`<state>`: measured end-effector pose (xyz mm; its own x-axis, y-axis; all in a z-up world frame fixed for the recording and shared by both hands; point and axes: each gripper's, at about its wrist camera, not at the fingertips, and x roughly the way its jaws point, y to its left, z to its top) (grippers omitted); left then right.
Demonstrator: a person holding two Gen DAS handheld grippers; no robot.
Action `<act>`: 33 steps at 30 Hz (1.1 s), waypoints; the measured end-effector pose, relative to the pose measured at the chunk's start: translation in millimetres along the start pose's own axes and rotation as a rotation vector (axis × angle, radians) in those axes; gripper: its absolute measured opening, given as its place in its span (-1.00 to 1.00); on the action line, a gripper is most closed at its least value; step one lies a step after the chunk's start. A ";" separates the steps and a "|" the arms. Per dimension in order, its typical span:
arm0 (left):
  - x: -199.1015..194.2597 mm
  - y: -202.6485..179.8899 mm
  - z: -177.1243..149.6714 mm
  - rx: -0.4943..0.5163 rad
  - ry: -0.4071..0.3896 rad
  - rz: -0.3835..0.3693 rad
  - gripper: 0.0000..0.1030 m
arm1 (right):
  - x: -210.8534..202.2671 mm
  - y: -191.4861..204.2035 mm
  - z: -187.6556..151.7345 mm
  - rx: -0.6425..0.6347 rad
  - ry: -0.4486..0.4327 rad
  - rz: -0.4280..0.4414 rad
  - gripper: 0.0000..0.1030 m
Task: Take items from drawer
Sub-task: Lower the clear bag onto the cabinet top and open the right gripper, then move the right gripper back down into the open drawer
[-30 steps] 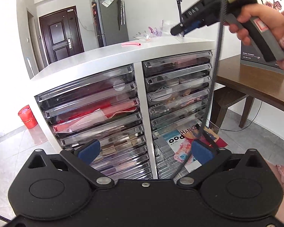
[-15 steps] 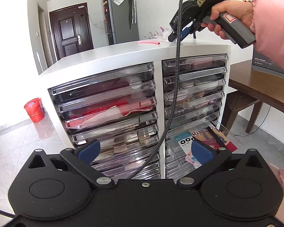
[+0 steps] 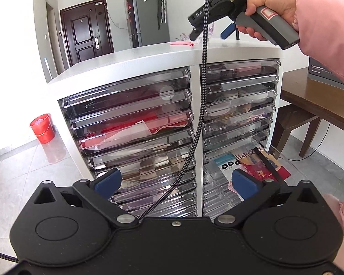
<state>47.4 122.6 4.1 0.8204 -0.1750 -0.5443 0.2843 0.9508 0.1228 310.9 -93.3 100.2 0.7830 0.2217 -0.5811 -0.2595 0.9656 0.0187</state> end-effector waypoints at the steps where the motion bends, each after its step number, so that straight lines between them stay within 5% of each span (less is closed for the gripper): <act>1: 0.2 0.0 -0.1 0.000 0.001 0.000 1.00 | -3.3 1.5 1.0 -0.011 -0.012 -0.006 0.88; 10: -0.7 -3.4 0.1 0.007 0.000 -0.010 1.00 | -29.1 2.1 -1.2 -0.020 -0.095 -0.026 1.00; 33: -5.5 -32.0 1.7 0.054 0.012 -0.045 1.00 | -74.8 -12.3 -25.6 -0.055 -0.134 -0.009 1.00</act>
<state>34.7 92.8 4.6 0.8003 -0.2143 -0.5600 0.3476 0.9268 0.1420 241.1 -125.3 122.6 0.8529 0.2332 -0.4670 -0.2802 0.9594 -0.0326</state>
